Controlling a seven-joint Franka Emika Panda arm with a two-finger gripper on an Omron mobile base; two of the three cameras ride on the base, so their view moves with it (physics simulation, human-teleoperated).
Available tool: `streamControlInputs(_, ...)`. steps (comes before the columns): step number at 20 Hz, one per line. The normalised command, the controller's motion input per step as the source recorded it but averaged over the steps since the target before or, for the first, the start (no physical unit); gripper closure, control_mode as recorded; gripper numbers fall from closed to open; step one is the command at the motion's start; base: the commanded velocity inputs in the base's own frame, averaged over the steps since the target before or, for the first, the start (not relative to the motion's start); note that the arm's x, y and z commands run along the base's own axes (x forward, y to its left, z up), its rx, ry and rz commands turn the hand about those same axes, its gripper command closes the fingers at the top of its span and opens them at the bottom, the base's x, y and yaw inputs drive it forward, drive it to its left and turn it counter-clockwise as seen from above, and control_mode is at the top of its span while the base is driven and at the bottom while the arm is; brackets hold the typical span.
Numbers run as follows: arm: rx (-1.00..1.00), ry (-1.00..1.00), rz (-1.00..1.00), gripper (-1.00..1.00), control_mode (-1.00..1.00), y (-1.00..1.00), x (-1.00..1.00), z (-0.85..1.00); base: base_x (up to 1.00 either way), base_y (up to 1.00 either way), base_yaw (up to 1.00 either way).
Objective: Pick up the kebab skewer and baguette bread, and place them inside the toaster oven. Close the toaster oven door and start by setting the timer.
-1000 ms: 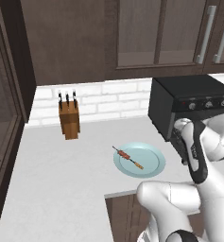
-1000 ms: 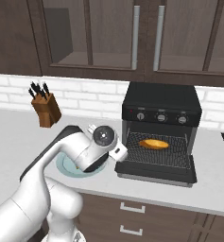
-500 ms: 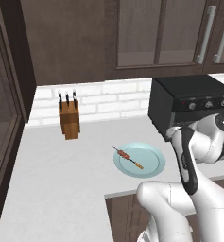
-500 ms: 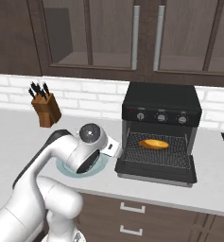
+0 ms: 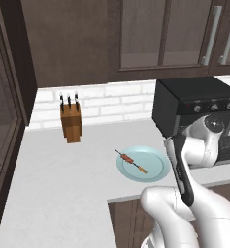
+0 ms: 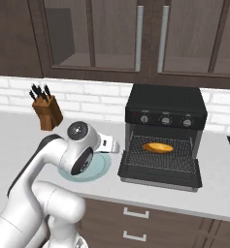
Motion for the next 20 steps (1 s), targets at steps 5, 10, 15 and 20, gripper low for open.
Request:
streamControlInputs(5,-0.22,0.04,0.18,-1.0,-1.0,0.14,0.0,-0.06,0.0,0.0,0.0)
streamControlInputs(10,-0.16,0.08,0.17,-1.0,-1.0,0.1,0.0,0.0,0.0,0.0,0.0)
streamControlInputs(15,-0.02,0.13,0.1,-1.0,-1.0,0.1,-0.01,0.0,0.0,0.0,0.0)
streamControlInputs(20,0.0,0.11,0.01,-1.0,-1.0,0.33,-0.02,-0.03,0.0,0.0,0.0)
